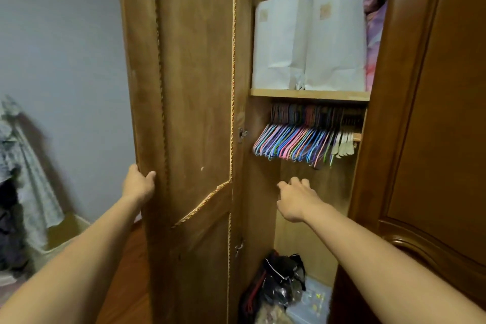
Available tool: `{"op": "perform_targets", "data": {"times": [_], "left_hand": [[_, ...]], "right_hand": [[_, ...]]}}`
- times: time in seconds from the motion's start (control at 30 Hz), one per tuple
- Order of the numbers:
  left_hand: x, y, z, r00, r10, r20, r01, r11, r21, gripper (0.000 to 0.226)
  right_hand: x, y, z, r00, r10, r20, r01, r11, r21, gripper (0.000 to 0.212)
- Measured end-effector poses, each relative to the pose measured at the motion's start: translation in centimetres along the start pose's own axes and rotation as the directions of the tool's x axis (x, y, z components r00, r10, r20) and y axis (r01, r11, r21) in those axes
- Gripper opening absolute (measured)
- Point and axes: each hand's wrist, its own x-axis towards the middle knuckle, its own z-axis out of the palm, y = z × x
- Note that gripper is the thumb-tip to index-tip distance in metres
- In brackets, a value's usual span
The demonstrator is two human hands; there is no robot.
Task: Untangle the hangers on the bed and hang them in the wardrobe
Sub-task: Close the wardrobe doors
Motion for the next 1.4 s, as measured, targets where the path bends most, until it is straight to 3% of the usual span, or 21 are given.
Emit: {"op": "perform_targets", "data": {"times": [0.1, 0.3, 0.43, 0.53, 0.6, 0.7, 0.8, 0.9, 1.07, 1.2, 1.4], "left_hand": [[-1.7, -0.9, 1.1, 0.993, 0.085, -0.079, -0.067, 0.976, 0.209, 0.023], [-11.8, 0.8, 5.8, 0.912, 0.406, -0.054, -0.379, 0.886, 0.266, 0.021], [-15.8, 2.4, 10.7, 0.827, 0.547, 0.129, -0.56, 0.779, 0.284, 0.025], [-16.5, 4.5, 14.6, 0.652, 0.706, 0.276, -0.756, 0.581, 0.301, 0.078], [-15.9, 7.1, 17.1, 0.498, 0.8, 0.334, -0.865, 0.433, 0.253, 0.095], [-14.7, 11.1, 20.2, 0.365, 0.851, 0.378, -0.931, 0.321, 0.176, 0.084], [-12.1, 14.3, 24.6, 0.197, 0.862, 0.467, -0.974, 0.116, 0.197, 0.076], [-9.7, 16.6, 29.5, 0.098, 0.819, 0.565, -0.978, -0.024, 0.205, 0.083], [-9.4, 18.8, 37.1, 0.208, 0.754, 0.623, -0.962, 0.04, 0.272, 0.12], [-9.5, 19.5, 42.0, 0.314, 0.73, 0.607, -0.921, 0.08, 0.38, 0.132], [-9.2, 19.8, 42.6, 0.34, 0.713, 0.614, -0.909, 0.083, 0.407, 0.133]], "right_hand": [[-0.7, 2.3, 0.2, 0.999, 0.047, -0.001, -0.047, 0.999, -0.004, 0.054], [-3.1, 8.1, -0.2, 0.987, 0.158, 0.032, -0.157, 0.987, -0.037, 0.054], [-4.5, 12.0, -1.5, 0.978, 0.209, 0.016, -0.209, 0.978, 0.008, 0.055], [-4.9, 14.2, -1.8, 0.971, 0.239, -0.011, -0.238, 0.97, 0.047, 0.056], [-4.6, 15.5, -1.9, 0.968, 0.245, -0.051, -0.243, 0.969, 0.053, 0.055], [-3.7, 17.1, -2.9, 0.956, 0.239, -0.172, -0.234, 0.971, 0.05, 0.055], [-2.7, 19.3, -4.8, 0.912, 0.246, -0.327, -0.254, 0.967, 0.018, 0.057], [-1.6, 21.8, -6.3, 0.866, 0.256, -0.429, -0.327, 0.94, -0.099, 0.065], [0.3, 24.4, -7.5, 0.831, 0.302, -0.468, -0.432, 0.88, -0.199, 0.083], [2.2, 26.2, -6.7, 0.824, 0.329, -0.462, -0.463, 0.86, -0.214, 0.084], [2.8, 26.3, -5.9, 0.831, 0.328, -0.449, -0.471, 0.845, -0.255, 0.088]]}}
